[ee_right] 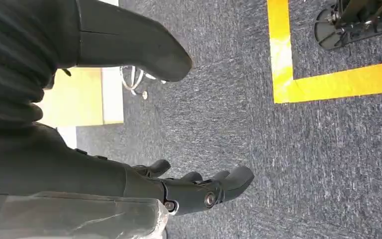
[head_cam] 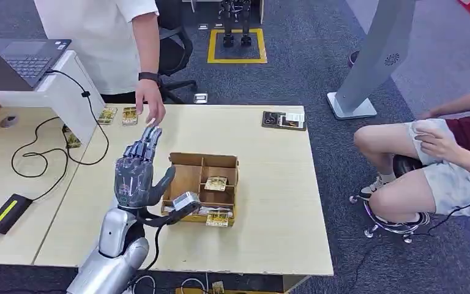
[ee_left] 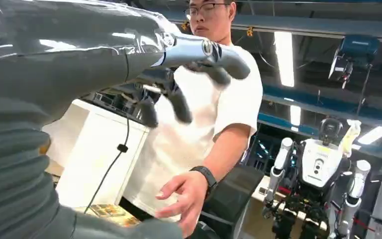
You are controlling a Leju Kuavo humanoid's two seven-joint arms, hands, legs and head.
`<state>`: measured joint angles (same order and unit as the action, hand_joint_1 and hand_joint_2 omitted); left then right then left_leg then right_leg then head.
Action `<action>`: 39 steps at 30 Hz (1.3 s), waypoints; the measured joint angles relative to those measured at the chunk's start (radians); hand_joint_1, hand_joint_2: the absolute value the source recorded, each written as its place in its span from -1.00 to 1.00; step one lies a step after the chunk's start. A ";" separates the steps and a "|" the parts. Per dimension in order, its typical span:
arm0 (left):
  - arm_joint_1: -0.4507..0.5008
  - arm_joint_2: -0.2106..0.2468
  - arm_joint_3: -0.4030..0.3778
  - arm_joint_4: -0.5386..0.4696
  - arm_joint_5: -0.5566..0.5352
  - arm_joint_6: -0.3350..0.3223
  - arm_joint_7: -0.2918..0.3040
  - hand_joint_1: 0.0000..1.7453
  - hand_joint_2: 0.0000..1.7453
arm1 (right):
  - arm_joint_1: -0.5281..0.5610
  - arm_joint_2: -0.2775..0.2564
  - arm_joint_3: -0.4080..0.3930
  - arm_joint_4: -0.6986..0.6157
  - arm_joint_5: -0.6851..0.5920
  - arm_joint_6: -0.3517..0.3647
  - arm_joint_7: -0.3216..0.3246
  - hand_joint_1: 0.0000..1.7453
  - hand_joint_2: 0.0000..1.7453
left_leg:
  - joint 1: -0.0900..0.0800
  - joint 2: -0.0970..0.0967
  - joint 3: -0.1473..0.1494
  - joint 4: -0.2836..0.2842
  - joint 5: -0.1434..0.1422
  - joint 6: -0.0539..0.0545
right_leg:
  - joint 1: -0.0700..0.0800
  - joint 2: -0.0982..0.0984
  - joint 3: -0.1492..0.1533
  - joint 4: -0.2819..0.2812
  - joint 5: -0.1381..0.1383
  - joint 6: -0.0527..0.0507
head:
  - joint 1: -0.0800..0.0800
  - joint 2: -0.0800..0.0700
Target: Pass the card to the sensor for recognition and then transmit it.
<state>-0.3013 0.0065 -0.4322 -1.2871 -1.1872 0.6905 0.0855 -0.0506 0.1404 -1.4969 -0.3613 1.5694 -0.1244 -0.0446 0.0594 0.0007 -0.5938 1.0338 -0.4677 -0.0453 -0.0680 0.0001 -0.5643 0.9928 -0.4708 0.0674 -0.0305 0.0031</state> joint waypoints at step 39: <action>0.217 0.217 0.007 -0.137 0.248 -0.018 -0.332 -1.00 1.00 | 0.023 0.008 -0.005 -0.098 0.000 0.076 -0.019 -1.00 1.00 | 0.000 0.000 0.000 0.000 0.000 0.000 | 0.000 0.000 -0.001 0.000 -0.001 0.001 | 0.000 0.000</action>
<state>-0.0842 0.2240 -0.4253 -1.4244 -0.9392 0.6722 -0.2464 -0.0274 0.1488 -1.5019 -0.4593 1.5698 -0.0481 -0.0641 0.0595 0.0009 -0.5941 1.0337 -0.4680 -0.0455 -0.0679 0.0003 -0.5651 0.9928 -0.4715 0.0680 -0.0305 0.0031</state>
